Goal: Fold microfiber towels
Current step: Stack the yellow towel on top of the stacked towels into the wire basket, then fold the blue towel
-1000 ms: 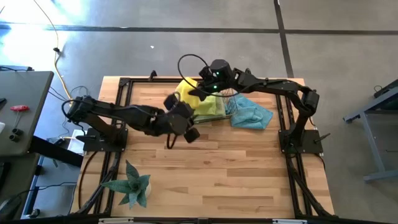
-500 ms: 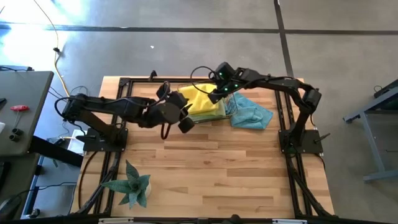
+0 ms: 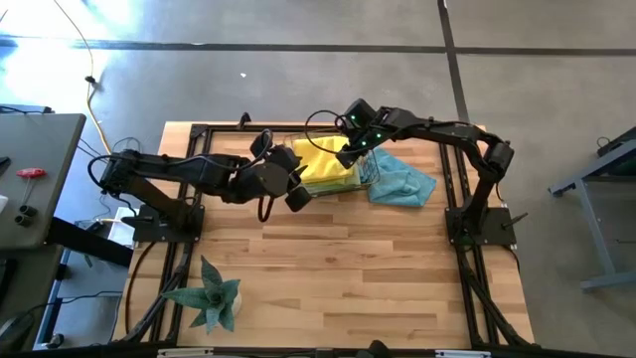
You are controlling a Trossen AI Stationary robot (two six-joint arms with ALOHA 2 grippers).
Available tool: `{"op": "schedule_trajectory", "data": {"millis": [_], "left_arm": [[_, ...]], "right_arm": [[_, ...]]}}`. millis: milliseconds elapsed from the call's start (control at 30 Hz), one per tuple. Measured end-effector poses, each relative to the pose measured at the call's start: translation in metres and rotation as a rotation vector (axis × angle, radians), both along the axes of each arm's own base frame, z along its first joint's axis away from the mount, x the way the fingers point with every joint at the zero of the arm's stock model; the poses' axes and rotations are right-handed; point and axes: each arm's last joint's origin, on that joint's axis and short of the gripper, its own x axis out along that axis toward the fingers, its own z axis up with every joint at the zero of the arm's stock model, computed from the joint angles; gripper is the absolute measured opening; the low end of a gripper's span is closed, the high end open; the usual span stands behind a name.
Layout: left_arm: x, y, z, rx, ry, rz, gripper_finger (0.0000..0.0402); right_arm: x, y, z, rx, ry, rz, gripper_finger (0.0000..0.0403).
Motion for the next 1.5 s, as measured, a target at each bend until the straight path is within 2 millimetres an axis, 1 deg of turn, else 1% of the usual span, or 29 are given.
{"op": "schedule_trajectory", "data": {"millis": [133,300,433,533,600,700,800,1000,1100,1167,1267,1367,1500], "left_arm": [[0.0,0.003,0.0,0.005,0.007,0.004,0.0097],[-0.001,0.008,-0.001,-0.005,0.022,0.011,0.0097],[-0.003,0.013,-0.003,-0.006,0.043,0.029,0.0097],[-0.004,0.017,-0.004,-0.009,0.059,0.04,0.0097],[-0.005,0.02,-0.004,-0.009,0.068,0.05,0.0097],[-0.005,0.024,-0.004,-0.004,0.081,0.046,0.0097],[-0.006,0.028,-0.005,0.008,0.102,0.044,0.0097],[-0.007,0.043,-0.005,-0.007,0.118,0.034,0.0097],[-0.007,0.049,-0.005,-0.032,0.115,0.031,0.0097],[-0.008,0.052,-0.005,-0.046,0.112,0.025,0.0097],[-0.008,0.053,-0.005,-0.055,0.111,0.02,0.0097],[-0.008,0.053,-0.005,-0.055,0.109,0.02,0.0097],[-0.007,0.052,-0.005,-0.071,0.096,0.02,0.0097]], "right_arm": [[-0.005,-0.003,0.012,-0.038,0.003,0.015,0.0104],[-0.024,-0.005,0.042,-0.129,0.06,0.019,0.0159],[-0.049,0.004,0.063,-0.165,0.163,0.012,0.0182],[-0.07,0.015,0.067,-0.205,0.29,-0.015,0.0184],[-0.084,0.022,0.06,-0.206,0.36,-0.02,0.0183],[-0.103,0.036,0.041,-0.183,0.387,-0.012,0.0178],[-0.114,0.046,0.01,-0.138,0.331,-0.014,0.0172],[-0.128,0.057,-0.055,-0.1,0.242,-0.144,0.0159],[-0.135,0.062,-0.079,-0.086,0.203,-0.181,0.0154],[-0.141,0.067,-0.093,-0.062,0.208,-0.191,0.015],[-0.148,0.072,-0.107,-0.057,0.213,-0.192,0.0145],[-0.152,0.078,-0.115,-0.056,0.215,-0.164,0.0141],[-0.152,0.093,-0.123,-0.03,0.208,-0.083,0.0138]]}}
